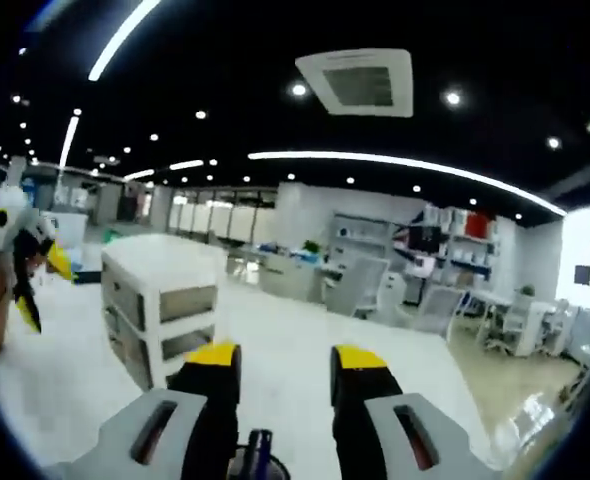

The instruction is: Pick up the scattered pens and sticky notes one by one and arrange them into an orderly layout on the desk, lining the pens up parallel to each other and squaring the sticky note stack until the whole desk area is clear and organized

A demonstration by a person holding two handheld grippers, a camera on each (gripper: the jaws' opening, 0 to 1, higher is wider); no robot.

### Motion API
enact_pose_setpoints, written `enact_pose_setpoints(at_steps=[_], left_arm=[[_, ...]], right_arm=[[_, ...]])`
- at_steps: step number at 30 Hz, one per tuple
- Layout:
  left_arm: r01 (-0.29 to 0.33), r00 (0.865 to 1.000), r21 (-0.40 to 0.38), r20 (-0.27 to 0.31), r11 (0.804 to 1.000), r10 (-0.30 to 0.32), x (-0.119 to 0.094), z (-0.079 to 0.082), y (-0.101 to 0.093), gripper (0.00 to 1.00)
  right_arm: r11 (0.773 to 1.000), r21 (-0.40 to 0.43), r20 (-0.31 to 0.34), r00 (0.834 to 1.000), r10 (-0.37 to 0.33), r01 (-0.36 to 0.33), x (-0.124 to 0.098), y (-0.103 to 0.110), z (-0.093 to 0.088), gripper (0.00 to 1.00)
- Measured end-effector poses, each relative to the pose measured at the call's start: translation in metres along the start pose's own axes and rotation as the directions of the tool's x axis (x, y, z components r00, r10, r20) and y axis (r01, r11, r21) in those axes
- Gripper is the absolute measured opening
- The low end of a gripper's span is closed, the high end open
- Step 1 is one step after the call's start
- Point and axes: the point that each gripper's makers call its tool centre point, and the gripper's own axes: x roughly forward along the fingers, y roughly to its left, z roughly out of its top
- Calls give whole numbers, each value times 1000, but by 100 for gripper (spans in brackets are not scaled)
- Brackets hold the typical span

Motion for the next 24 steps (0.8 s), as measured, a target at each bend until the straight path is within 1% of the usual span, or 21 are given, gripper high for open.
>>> enact_pose_setpoints(at_steps=[1, 2, 3, 4, 5, 6, 7, 8, 9, 10, 13, 14, 15, 16, 17, 20, 22, 24], left_arm=[[-45, 998, -47, 39, 998, 47, -6, 7, 11, 47], [-98, 993, -108, 55, 989, 104, -12, 10, 23, 47], [-132, 989, -163, 43, 978, 141, -16, 9, 30, 48], [-176, 982, -227, 26, 958, 187, -22, 6, 39, 48], [-200, 978, -242, 16, 950, 210, -26, 4, 45, 47], [-250, 966, -236, 6, 939, 259, -32, 3, 55, 48], [-286, 955, -232, 7, 930, 295, -37, 2, 62, 48], [-318, 944, -238, 12, 917, 331, -44, 1, 70, 49], [-340, 934, -261, 19, 903, 357, -48, 2, 75, 49], [-361, 921, -290, 38, 886, 387, -53, 4, 81, 48], [-389, 888, -353, 103, 851, 449, -67, 13, 94, 48], [-391, 883, -362, 113, 846, 456, -70, 15, 95, 48], [-399, 871, -373, 133, 838, 474, -74, 19, 98, 48], [-410, 856, -385, 153, 827, 495, -78, 22, 102, 48], [-417, 847, -392, 161, 820, 507, -81, 24, 104, 48], [-437, 830, -398, 166, 806, 532, -89, 27, 107, 48], [-446, 829, -388, 160, 807, 535, -90, 26, 108, 47], [-450, 829, -386, 153, 805, 537, -91, 25, 108, 47]], right_arm=[[999, -30, -16, 1000, 15, -15, 1, 5, 0, 33], [998, -55, -29, 999, 21, -23, 1, 11, 1, 33], [998, -58, -20, 1000, 6, -7, 0, 11, 6, 32], [998, -62, -8, 1000, -15, 15, 0, 9, 10, 31], [997, -65, 18, 999, -45, 46, -3, 6, 17, 30], [996, -71, 31, 998, -48, 50, -5, 6, 21, 29], [996, -75, 39, 998, -41, 44, -8, 8, 24, 29], [996, -80, 50, 998, -34, 38, -10, 9, 27, 29], [995, -88, 65, 997, -31, 37, -13, 10, 32, 29], [994, -98, 81, 996, -31, 39, -15, 9, 37, 29], [992, -115, 113, 993, -35, 48, -23, 10, 48, 29], [992, -119, 117, 993, -34, 48, -25, 11, 50, 29], [991, -126, 121, 992, -33, 48, -26, 12, 51, 29], [990, -133, 126, 991, -33, 50, -27, 12, 53, 29], [989, -138, 129, 991, -35, 52, -28, 12, 54, 29], [985, -151, 166, 985, -57, 82, -29, 8, 63, 28], [986, -145, 178, 982, -56, 82, -29, 9, 65, 28], [987, -142, 173, 984, -45, 70, -28, 11, 64, 28]])
